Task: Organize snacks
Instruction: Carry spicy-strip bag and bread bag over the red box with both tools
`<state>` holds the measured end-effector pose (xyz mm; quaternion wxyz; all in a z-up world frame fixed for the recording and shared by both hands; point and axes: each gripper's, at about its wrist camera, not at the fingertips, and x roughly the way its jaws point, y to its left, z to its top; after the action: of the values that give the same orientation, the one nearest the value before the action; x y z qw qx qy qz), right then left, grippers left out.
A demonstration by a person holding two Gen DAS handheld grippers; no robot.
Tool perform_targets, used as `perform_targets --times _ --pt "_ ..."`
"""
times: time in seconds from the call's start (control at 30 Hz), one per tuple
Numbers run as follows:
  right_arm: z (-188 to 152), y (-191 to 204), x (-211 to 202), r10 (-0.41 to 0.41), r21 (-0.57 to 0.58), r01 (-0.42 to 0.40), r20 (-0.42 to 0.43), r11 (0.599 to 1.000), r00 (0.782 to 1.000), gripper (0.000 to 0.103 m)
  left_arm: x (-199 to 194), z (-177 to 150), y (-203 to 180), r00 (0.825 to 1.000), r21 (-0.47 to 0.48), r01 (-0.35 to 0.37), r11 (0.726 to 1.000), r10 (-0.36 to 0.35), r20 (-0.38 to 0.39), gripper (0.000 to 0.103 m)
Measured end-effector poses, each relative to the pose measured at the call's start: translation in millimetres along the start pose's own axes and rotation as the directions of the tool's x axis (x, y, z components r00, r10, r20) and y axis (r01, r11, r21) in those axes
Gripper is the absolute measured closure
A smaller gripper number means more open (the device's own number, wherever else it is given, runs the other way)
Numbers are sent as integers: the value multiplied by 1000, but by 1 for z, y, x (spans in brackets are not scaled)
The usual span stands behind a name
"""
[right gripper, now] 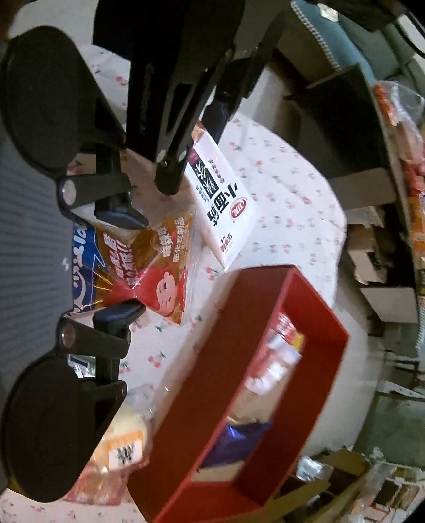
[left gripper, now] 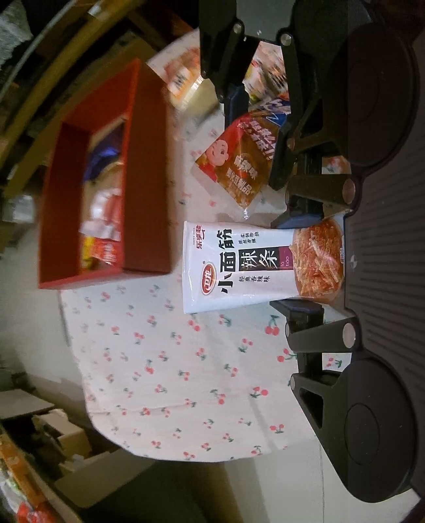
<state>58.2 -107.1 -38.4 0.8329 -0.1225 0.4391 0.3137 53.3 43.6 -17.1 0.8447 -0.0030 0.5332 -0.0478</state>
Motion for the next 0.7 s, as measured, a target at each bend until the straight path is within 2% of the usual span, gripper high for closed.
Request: perform_targets --times 0.37,0.57,0.7 --pt "18 -34 -31 -84 119 71 110 990 990 37 -18 30 -14 994 -6 24 1000 -23 103 53" --pt "32 -54 -40 -146 167 120 152 979 978 38 -20 56 -30 988 22 18 1000 -21 151 53" --pt "42 -65 -43 -217 171 188 174 967 961 38 -16 72 -41 984 42 4 999 -11 178 54"
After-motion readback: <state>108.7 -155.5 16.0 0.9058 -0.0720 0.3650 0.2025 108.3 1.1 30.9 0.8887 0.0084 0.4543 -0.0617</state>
